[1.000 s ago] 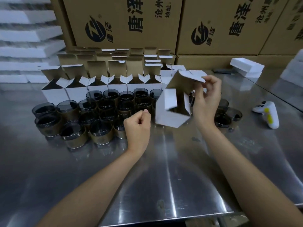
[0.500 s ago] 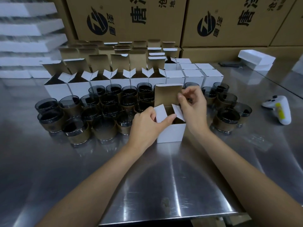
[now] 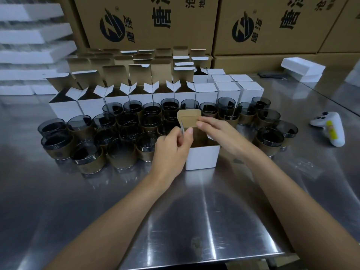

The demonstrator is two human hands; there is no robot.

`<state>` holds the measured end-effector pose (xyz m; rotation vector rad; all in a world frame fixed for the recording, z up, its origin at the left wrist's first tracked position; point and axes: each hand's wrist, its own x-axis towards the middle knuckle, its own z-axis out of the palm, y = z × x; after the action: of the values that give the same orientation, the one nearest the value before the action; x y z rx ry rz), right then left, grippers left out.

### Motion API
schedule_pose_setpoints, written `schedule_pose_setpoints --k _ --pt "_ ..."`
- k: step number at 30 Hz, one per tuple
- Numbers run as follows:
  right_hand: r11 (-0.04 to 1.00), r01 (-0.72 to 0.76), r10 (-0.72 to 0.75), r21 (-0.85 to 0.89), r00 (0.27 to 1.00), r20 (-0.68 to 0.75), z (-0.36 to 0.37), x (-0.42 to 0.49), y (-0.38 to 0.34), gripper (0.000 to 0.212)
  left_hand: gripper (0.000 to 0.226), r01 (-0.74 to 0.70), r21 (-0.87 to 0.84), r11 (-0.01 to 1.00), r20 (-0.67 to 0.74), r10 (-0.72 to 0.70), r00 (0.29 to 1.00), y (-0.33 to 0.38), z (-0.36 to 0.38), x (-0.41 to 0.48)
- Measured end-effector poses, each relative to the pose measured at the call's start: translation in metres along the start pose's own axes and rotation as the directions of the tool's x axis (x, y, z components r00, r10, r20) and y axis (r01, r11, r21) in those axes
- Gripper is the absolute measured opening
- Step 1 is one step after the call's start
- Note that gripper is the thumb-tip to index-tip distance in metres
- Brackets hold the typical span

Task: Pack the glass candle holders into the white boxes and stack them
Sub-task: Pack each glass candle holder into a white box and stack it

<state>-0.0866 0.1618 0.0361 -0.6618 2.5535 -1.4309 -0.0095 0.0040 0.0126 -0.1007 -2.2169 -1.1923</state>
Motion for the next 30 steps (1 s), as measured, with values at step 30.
schedule_pose_setpoints --k 30 --pt "0.929 0.106 -0.095 0.354 0.994 -0.048 -0.028 0.006 0.038 0.025 0.026 0.316 0.123 0.941 0.126 -0.330 0.935 -0.003 -0.008 0.005"
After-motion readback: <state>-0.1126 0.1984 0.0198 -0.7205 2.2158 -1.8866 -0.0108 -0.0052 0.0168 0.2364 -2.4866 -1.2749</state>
